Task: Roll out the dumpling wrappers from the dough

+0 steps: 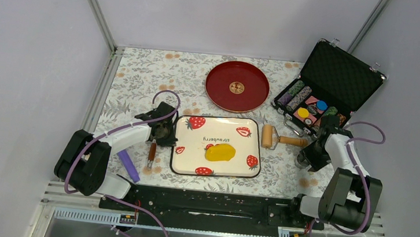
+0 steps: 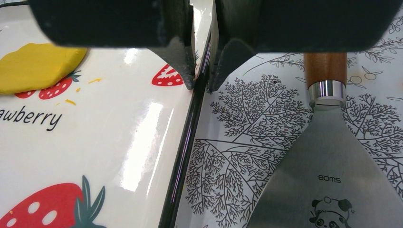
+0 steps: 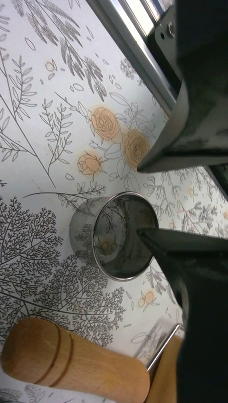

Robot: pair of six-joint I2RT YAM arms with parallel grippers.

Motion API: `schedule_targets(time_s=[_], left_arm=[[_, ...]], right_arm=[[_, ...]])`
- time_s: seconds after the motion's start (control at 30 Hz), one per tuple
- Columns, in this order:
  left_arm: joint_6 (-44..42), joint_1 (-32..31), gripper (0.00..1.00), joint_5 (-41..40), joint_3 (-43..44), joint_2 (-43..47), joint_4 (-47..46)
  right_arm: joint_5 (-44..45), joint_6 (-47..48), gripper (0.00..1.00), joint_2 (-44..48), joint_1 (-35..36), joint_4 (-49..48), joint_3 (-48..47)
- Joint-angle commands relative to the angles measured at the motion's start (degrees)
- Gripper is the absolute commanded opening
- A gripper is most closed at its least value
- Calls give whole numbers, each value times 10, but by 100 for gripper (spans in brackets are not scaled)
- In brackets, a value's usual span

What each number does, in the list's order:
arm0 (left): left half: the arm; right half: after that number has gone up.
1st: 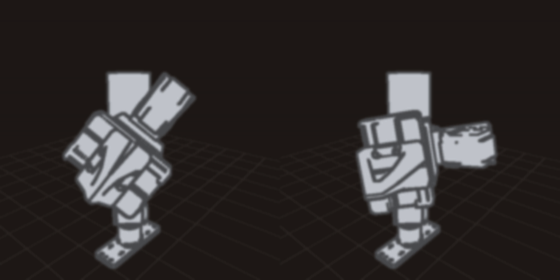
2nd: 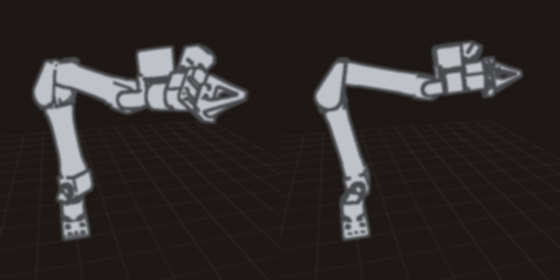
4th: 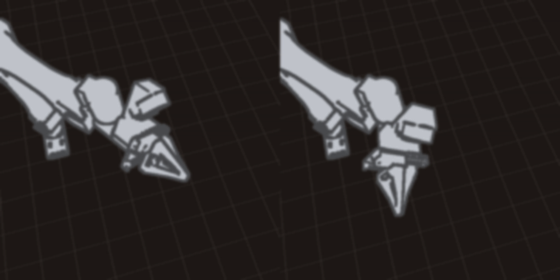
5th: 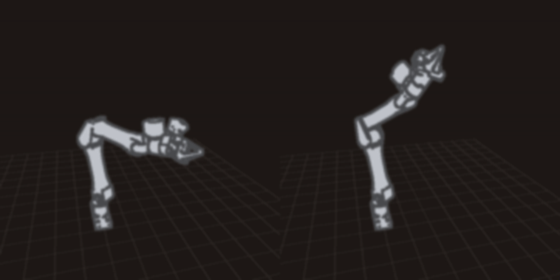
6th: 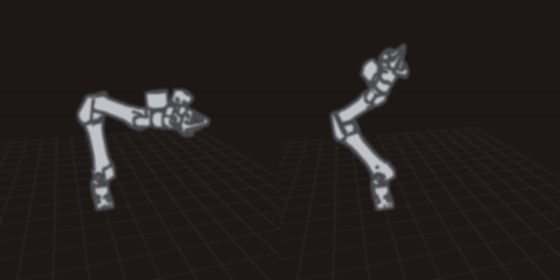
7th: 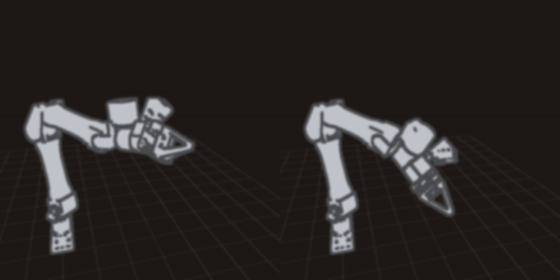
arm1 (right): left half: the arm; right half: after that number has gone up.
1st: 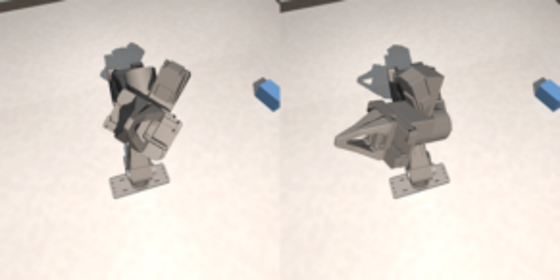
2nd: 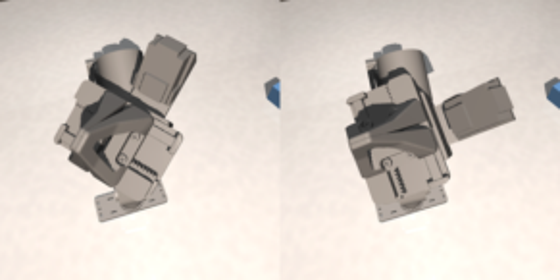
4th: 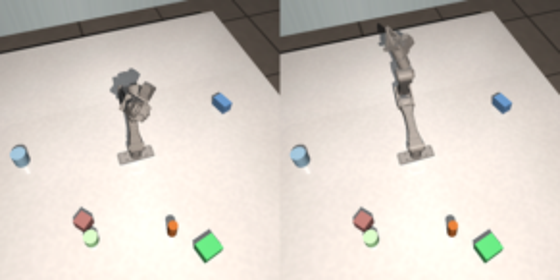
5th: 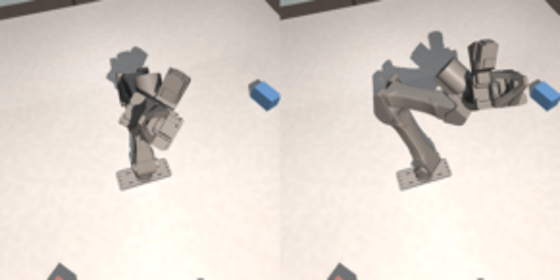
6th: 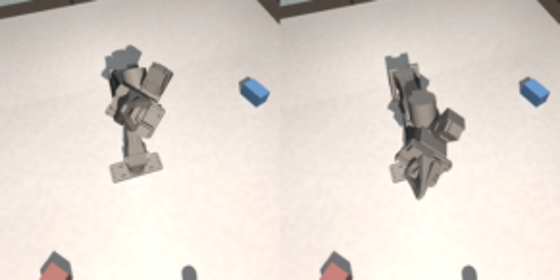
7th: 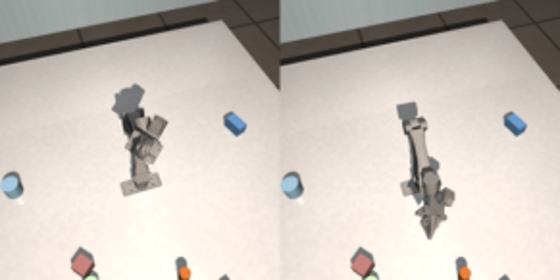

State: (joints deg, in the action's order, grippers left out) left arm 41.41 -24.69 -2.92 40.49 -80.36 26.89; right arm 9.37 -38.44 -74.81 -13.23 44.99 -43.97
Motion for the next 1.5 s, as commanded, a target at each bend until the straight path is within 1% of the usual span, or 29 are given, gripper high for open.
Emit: schedule_targets(time_s=[0.0, 0.17, 0.2, 0.27, 0.37, 0.43, 0.53, 0.6, 0.7, 0.77, 0.97, 1.07, 1.2, 1.37, 1.47], left_arm=[[-20, 4, 0, -67, -14, -23, 49], [-21, 4, 0, -67, -14, -23, 49], [-20, 4, 0, -68, -14, -23, 49], [-21, 4, 0, -67, -14, -23, 49], [-22, 4, 0, -67, -14, -23, 49], [-21, 3, 0, -67, -14, -23, 49], [-22, 4, 0, -66, -13, -23, 49], [-22, 4, 0, -67, -13, -23, 50], [-21, 4, 0, -67, -13, -23, 49], [-22, 4, 0, -66, -13, -25, 50], [-22, 4, 0, -66, -13, -24, 49], [-22, 4, 0, -67, -13, -24, 49], [-22, 3, 0, -65, -12, -25, 50], [-23, 4, 0, -65, -14, -23, 49], [-22, 3, 0, -66, -14, -23, 49]], right_arm=[[-7, -7, 48, -12, -4, -10, -6], [-8, -9, 46, -15, -4, -22, 5], [-6, -8, 43, -18, -4, -25, 4], [-12, -4, 33, -28, -4, -28, 1], [-25, -3, 27, -45, -4, -31, -5], [-39, 4, 20, -52, -4, -39, -6], [-42, 5, 18, -53, -4, -44, -5], [-41, 8, 12, -49, -4, -44, -4], [-47, 14, 5, -34, -4, -43, -1], [-48, 19, 5, -17, -4, -40, 5], [-74, 72, 4, 60, -4, -40, 15], [-110, 95, 4, 99, -4, -41, 15], [-157, 100, 4, 141, -4, -42, 10], [-217, 103, 3, 152, 5, -31, -5], [-221, 109, 2, 139, 41, -15, -24]])
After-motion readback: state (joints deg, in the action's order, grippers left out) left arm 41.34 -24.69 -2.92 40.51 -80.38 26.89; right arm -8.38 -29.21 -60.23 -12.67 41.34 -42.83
